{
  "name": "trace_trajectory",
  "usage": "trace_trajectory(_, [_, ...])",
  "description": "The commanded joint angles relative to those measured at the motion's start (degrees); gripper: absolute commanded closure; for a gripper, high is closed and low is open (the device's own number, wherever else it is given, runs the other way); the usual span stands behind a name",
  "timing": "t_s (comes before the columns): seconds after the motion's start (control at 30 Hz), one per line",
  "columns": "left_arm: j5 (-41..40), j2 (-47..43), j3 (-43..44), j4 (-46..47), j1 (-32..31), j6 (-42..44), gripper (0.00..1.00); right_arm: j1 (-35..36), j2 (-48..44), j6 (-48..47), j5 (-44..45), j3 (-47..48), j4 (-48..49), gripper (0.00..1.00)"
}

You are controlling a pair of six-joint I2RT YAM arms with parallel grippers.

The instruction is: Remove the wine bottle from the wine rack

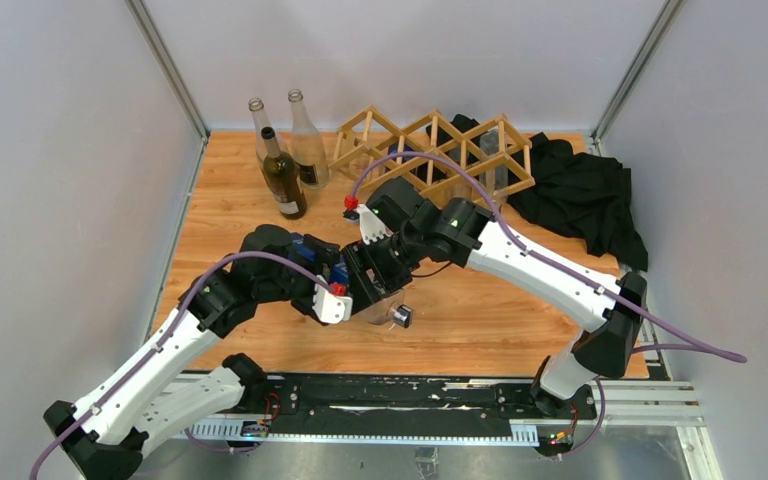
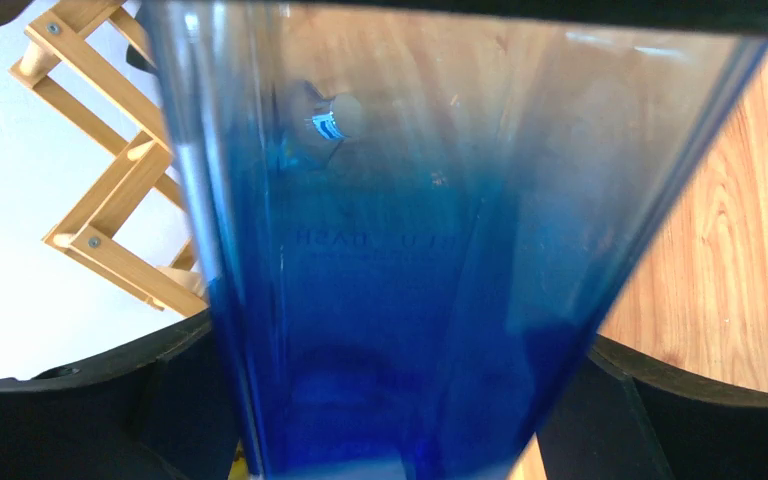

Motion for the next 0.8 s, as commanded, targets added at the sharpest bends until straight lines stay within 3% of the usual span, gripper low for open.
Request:
trace_trajectory(0.0, [-0.6,-0.2,1.4,2.2,-0.8,-1.6,0.10,1.8,-1.5,-2.3,-4.0,5.6,5.8,1.00])
trace_trajectory(0.07, [-0.5,-0.9,0.8,4.0,-0.8,-1.9,0.21,1.8,-1.4,-2.2,-4.2,5.6,5.8,1.00])
trace_trajectory(0.1, [-0.4,-1.2,0.7,4.4,-0.9,-2.1,0.28,1.8,-1.4,-2.3,-4.1,5.5,5.8,0.94])
trace_trajectory(0.23, [-0.3,-2.7,0.0,7.1,-0.9,-4.3,0.84,1.7,-1.8,-2.1,-2.7,5.3,5.9,0.39])
trace_trajectory(0.3, [-1.7,-3.6,-0.4,10.1,-0.9,-8.1,1.00,0.9,-2.7,-2.3,-1.8,5.1,5.9,0.13])
trace_trajectory(0.5, [-2.2,-3.9,1.5,14.2,-0.9,-21.8,1.00,-5.2,-10.2,-3.5,-1.6,2.1,7.3,0.06])
trace_trajectory(0.77, [0.5,-1.1,6.8,17.0,-0.9,-47.4,1.00,-14.9,-21.2,-5.6,-1.8,-3.0,8.2,0.04])
